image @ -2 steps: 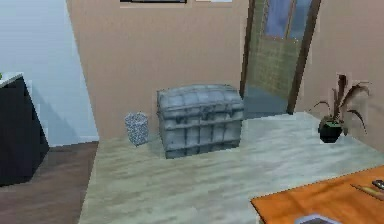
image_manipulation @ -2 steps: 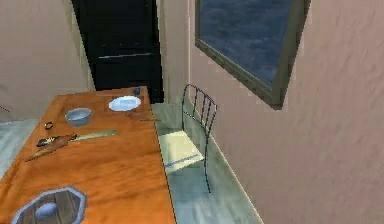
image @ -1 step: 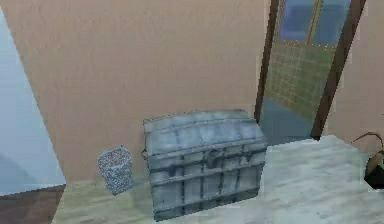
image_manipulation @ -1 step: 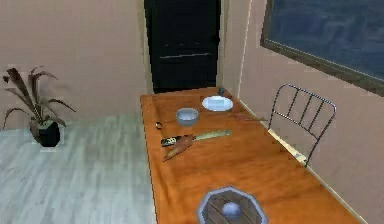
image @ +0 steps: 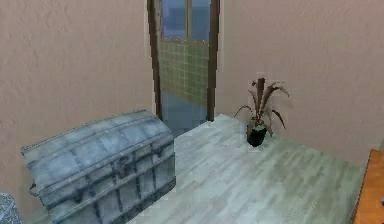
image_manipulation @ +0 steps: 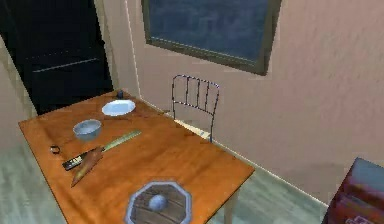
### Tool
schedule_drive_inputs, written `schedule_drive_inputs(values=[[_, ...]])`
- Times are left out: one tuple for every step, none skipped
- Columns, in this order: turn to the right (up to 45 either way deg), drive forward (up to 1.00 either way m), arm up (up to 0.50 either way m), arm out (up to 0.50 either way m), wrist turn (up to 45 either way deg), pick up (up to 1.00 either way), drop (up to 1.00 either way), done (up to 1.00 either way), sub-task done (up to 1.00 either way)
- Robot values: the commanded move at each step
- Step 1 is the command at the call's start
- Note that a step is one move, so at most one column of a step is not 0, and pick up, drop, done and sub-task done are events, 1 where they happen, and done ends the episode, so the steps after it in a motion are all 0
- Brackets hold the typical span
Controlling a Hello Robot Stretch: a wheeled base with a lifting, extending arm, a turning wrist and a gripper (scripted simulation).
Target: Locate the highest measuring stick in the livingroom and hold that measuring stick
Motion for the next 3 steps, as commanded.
schedule_drive_inputs(values=[[0.0,0.20,0.00,0.00,0.0,0.00,0.00,0.00,0.00],[42.0,0.00,0.00,0.00,0.0,0.00,0.00,0.00,0.00],[0.0,1.00,0.00,0.00,0.0,0.00,0.00,0.00,0.00]])
